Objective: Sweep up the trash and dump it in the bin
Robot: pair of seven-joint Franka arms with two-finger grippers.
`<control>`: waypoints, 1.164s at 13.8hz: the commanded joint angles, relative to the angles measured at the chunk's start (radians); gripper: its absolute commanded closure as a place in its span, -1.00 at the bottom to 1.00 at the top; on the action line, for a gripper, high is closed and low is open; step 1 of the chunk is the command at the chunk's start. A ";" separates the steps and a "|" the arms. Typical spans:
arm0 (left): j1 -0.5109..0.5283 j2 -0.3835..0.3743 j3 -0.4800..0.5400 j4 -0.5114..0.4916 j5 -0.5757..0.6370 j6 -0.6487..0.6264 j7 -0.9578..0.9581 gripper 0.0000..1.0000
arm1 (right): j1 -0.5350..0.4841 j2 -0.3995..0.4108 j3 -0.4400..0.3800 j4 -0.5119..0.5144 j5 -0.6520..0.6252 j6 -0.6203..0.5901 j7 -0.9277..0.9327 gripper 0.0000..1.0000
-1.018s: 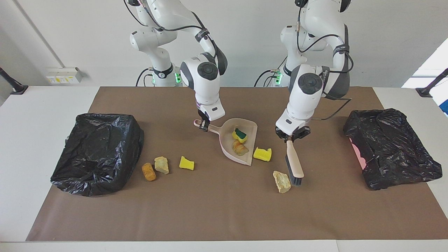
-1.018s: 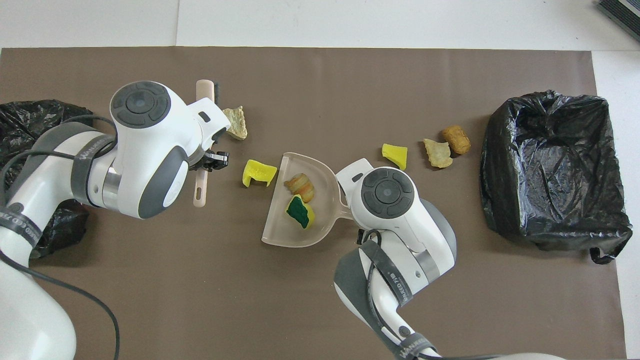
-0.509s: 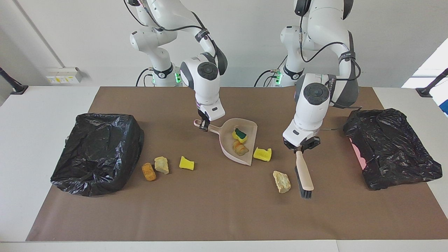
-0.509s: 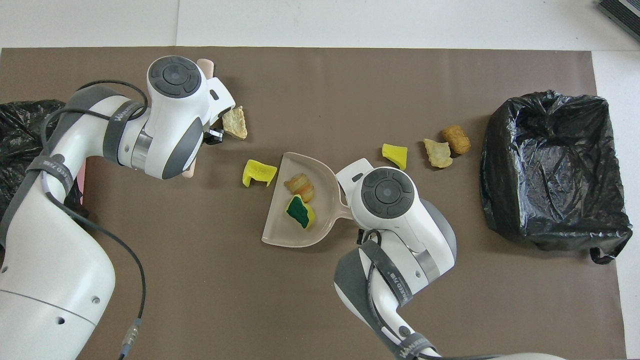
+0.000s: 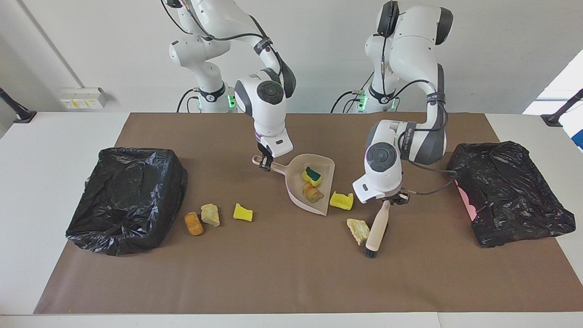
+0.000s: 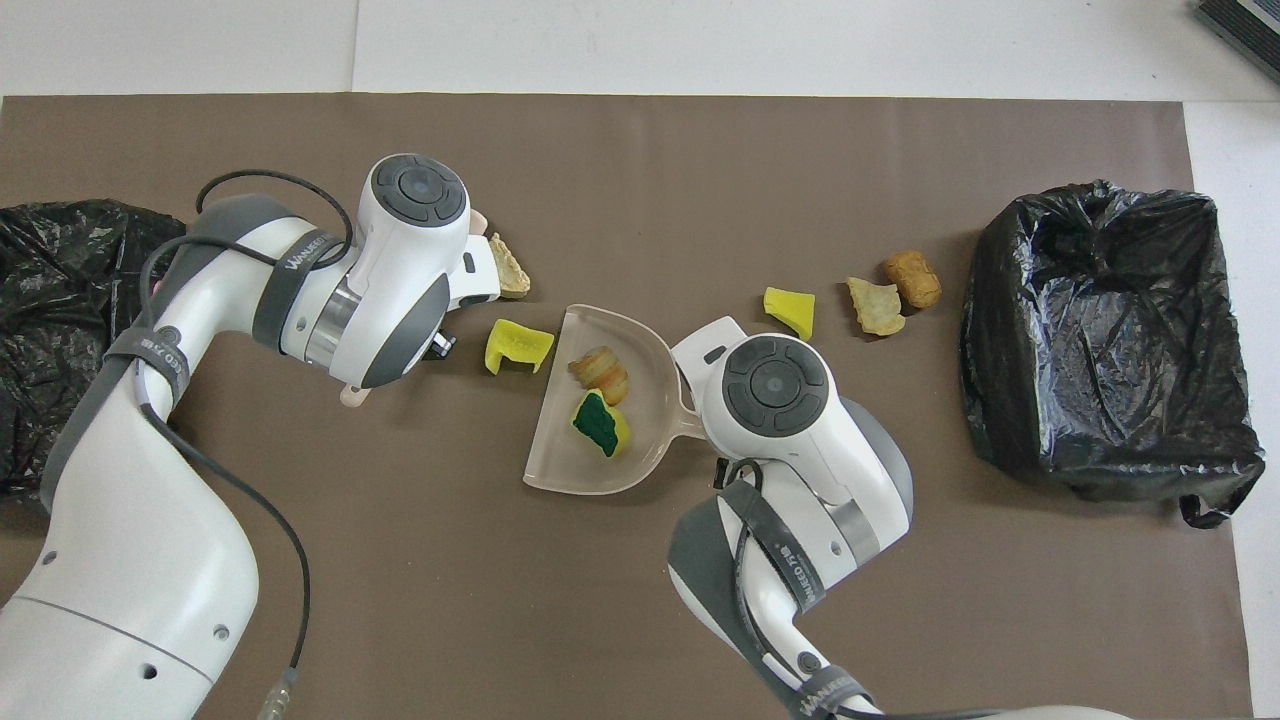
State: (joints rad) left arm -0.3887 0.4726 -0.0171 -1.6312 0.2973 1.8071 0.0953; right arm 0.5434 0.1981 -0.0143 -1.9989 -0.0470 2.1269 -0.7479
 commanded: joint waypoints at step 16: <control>-0.160 -0.289 0.011 -0.260 -0.385 -0.109 -0.321 1.00 | -0.002 0.003 0.002 -0.001 -0.014 0.016 -0.004 1.00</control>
State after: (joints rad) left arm -0.5542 0.2108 -0.0042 -1.8642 -0.0706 1.7125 -0.1576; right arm 0.5434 0.1985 -0.0143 -1.9989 -0.0470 2.1269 -0.7479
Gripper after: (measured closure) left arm 0.740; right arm 0.670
